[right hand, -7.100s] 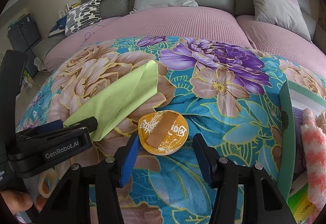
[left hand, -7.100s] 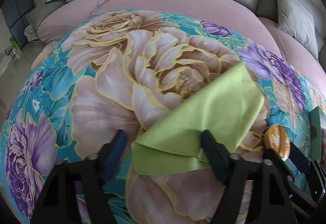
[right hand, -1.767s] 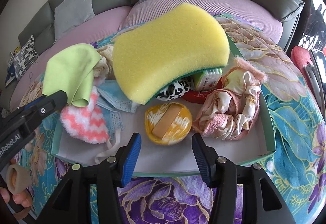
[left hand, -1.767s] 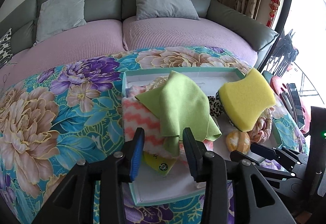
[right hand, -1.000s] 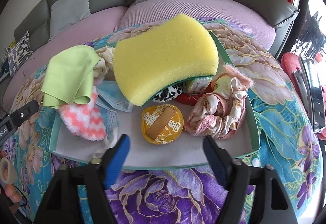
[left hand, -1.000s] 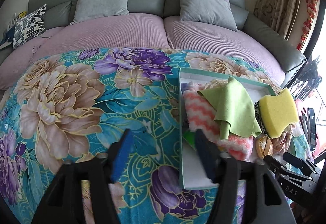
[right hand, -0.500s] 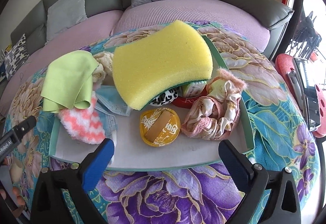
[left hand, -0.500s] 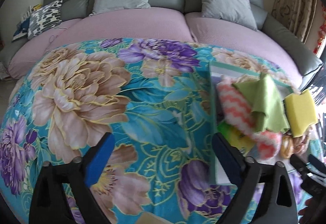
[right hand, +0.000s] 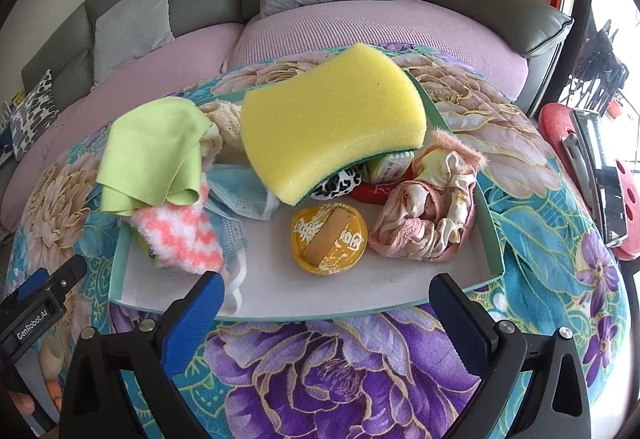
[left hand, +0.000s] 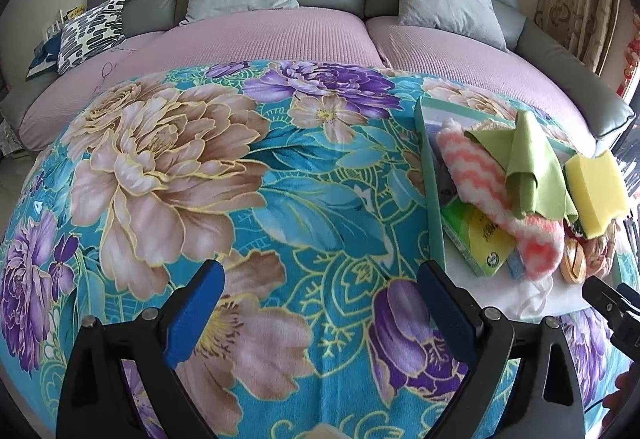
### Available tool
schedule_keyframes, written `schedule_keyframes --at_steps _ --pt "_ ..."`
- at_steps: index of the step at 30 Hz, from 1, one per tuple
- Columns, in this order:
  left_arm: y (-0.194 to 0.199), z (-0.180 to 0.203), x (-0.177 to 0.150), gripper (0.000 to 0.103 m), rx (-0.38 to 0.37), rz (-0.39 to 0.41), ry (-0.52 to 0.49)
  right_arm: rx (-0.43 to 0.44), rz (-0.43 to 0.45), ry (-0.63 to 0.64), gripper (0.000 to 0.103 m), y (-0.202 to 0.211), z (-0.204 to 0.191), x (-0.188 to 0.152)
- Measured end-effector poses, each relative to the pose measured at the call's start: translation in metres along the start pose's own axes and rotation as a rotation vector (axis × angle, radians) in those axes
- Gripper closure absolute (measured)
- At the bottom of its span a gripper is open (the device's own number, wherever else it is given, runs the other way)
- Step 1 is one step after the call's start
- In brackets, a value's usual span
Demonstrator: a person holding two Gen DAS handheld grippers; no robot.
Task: Organize soft objects
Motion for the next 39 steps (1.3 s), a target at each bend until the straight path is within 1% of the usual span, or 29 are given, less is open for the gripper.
schedule_keyframes --at_steps 3,5,8,11,14,16,23,26,34,39 --pt "-0.002 0.002 -0.008 0.006 -0.007 -0.042 -0.016 0.001 -0.003 0.015 0.000 0.003 -0.006 -0.004" --pt "-0.001 0.003 -0.012 0.006 -0.008 -0.053 -0.019 0.000 -0.004 0.020 0.000 0.004 -0.009 -0.006" --pt "0.003 0.002 -0.013 0.006 -0.005 -0.047 -0.019 -0.003 -0.006 0.028 0.000 0.006 -0.013 -0.009" --pt "0.009 0.001 -0.012 0.006 0.005 -0.022 -0.018 -0.008 -0.011 0.037 0.000 0.007 -0.016 -0.012" --pt "0.016 -0.001 -0.011 0.006 0.045 0.008 -0.040 -0.010 -0.015 0.045 0.000 0.008 -0.020 -0.015" --pt "0.018 -0.002 -0.011 0.006 0.063 0.015 -0.057 -0.010 -0.019 0.050 0.000 0.007 -0.022 -0.017" --pt "0.023 -0.010 -0.020 0.006 0.136 0.012 -0.085 -0.002 -0.040 0.071 0.000 0.008 -0.034 -0.030" --pt "0.023 -0.015 -0.024 0.006 0.139 0.003 -0.080 0.000 -0.055 0.079 0.000 0.006 -0.039 -0.036" --pt "0.021 -0.022 -0.029 0.006 0.147 -0.017 -0.062 -0.003 -0.061 0.084 0.000 0.006 -0.048 -0.048" --pt "0.016 -0.024 -0.030 0.006 0.154 -0.027 -0.067 0.007 -0.066 0.085 0.000 0.002 -0.049 -0.047"
Point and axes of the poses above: each gripper's, at about its wrist camera, not at the fingertips, and y roughly against the way its jaws point, z to its right, x to its top, the point moved 7 cm from there along -y, roughly the way its jaws point, and after that the axes turned 6 degrees about z, right-handed, at the moved point
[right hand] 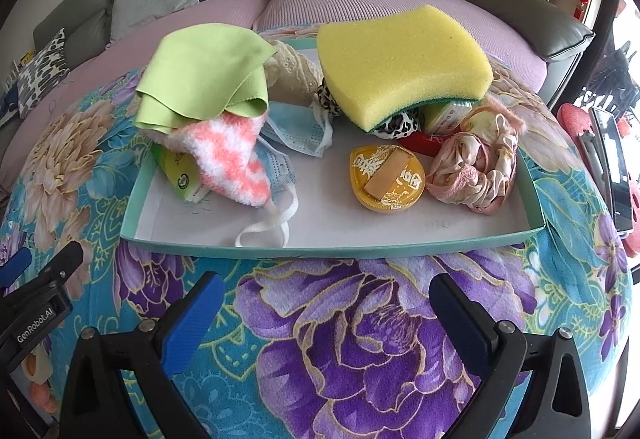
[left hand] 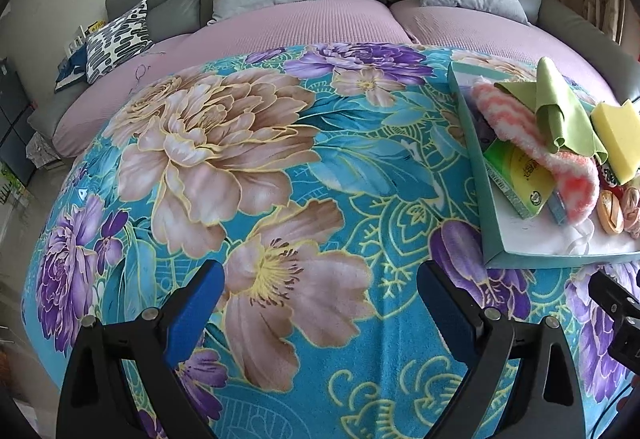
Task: Organize soft objects
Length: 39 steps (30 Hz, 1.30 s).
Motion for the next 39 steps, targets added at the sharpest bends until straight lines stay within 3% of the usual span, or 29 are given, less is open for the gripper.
schedule_keyframes --at_steps 39 --pt "-0.021 0.001 -0.006 0.006 0.030 -0.054 -0.048 0.023 -0.002 -0.009 0.000 -0.040 0.004 0.009"
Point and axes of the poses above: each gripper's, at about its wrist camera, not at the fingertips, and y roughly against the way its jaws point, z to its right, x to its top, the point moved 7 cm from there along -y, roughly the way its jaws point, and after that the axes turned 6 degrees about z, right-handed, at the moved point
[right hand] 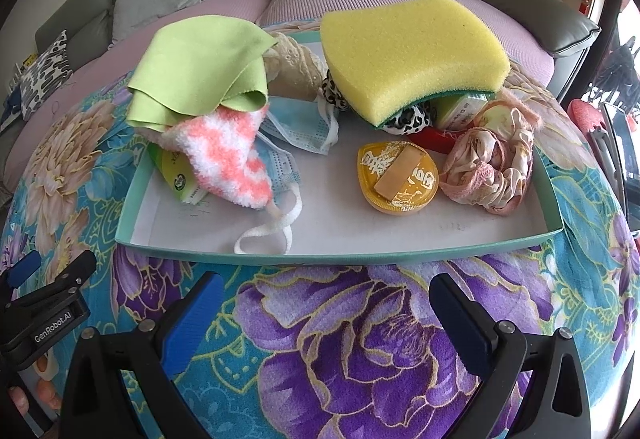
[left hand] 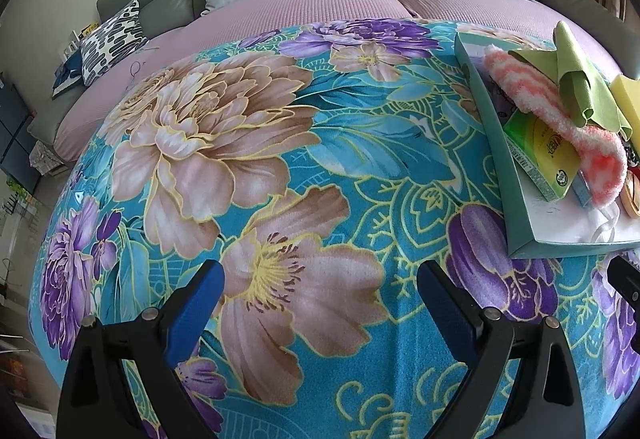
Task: Organize soft objects
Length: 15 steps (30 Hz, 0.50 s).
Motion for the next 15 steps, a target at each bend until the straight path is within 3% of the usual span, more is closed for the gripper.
schedule_keyframes --at_steps 15 --pt "-0.0035 -0.0001 -0.0021 0.006 -0.007 -0.020 0.004 -0.004 -0.005 0.003 0.000 -0.0008 -0.0023 -0.0068"
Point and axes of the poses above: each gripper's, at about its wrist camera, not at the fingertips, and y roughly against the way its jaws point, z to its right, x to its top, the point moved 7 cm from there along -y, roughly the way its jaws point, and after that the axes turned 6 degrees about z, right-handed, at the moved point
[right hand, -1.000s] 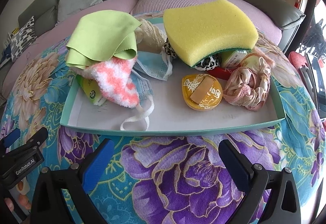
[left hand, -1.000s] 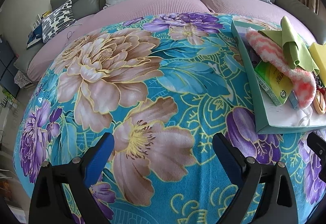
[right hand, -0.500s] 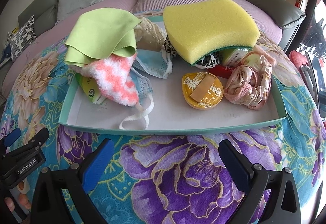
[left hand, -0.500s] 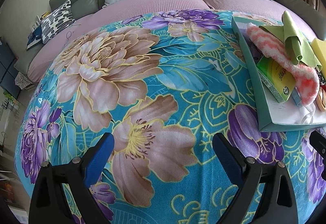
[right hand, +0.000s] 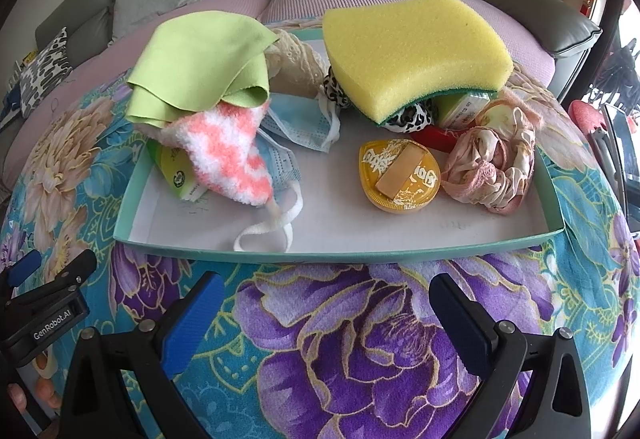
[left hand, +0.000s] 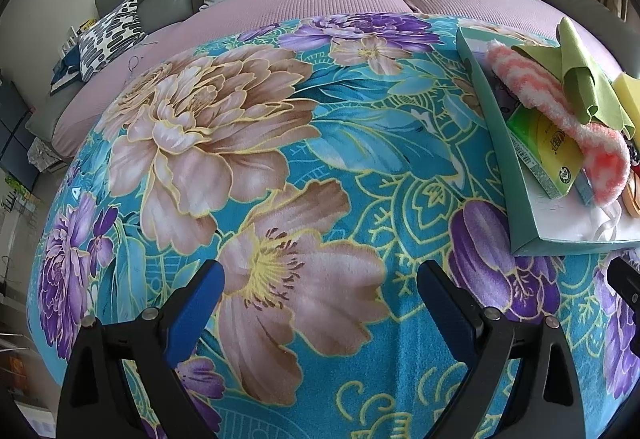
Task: Organize soft objects
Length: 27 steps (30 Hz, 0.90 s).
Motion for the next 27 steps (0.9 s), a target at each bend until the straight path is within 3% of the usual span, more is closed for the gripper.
schedule_keyframes --at_steps 27 --pt "-0.0003 0.0002 -0.0013 0.006 0.004 -0.005 -0.012 -0.002 -0.008 0.004 0.000 -0.0040 -0.0015 -0.0046"
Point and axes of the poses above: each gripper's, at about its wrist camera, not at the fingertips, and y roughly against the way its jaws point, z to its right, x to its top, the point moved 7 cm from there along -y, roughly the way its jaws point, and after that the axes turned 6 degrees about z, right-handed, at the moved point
